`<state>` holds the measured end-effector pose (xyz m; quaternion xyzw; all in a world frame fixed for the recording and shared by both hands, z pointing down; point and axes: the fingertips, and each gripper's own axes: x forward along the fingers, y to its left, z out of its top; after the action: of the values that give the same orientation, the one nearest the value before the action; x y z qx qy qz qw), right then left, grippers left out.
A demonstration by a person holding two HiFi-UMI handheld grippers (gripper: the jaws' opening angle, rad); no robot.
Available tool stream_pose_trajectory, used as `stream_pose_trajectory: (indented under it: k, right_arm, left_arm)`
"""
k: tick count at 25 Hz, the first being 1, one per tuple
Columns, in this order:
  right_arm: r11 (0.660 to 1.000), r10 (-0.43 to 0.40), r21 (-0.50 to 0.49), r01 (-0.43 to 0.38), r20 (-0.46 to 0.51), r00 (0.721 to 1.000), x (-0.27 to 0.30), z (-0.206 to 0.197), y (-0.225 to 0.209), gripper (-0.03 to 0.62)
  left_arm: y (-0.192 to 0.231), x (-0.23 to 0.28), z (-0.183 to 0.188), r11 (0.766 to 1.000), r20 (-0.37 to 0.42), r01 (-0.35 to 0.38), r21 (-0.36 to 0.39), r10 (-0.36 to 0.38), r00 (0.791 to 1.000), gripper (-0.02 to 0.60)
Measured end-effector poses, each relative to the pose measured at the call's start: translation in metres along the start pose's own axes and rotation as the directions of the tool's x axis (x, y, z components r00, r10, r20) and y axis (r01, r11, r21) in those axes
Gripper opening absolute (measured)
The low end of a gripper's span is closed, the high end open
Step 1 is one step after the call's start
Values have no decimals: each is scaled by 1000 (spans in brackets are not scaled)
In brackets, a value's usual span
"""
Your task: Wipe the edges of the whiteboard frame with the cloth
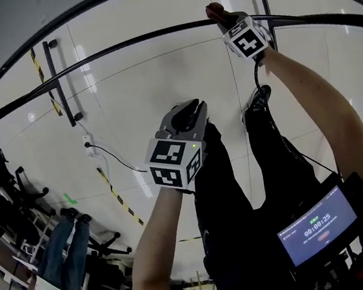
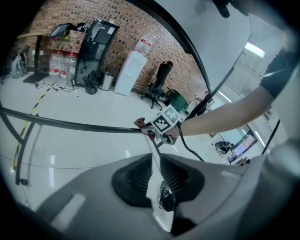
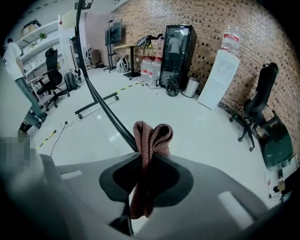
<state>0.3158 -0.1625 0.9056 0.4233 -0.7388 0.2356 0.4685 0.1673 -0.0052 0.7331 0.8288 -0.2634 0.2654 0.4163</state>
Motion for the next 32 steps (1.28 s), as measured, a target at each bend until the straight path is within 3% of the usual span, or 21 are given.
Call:
stream_pose_trajectory:
  k: [5,11,14,20,24,32]
  right_arm:
    - [1000,15,13,-14,-24,1000,6,10,0,58]
    - [997,37,64,-37,-8,999,9,15,15,58]
    - [997,48,56,-51,47,998,1,27,25,58]
    - [994,91,54,-94,64,994,5,31,47,58]
    - [994,100,25,-102,54,993,8,41,52,58]
    - [986,112,115,-118,53,992,17,63,73,58]
  left_arm:
    - [9,-8,11,999,35,-8,-45,10,999,51]
    - [9,-15,5,1000,20,3,-4,-3,1000,51]
    - [15,-22,6,999,53,-44,0,44,998,51]
    - [58,-60,30,978,166,-173,-113,190,968,51]
    - [70,-74,40,975,169,-207,-76,217,961,51]
    - [112,-92,29,979,156,-196,-54,202,967,51]
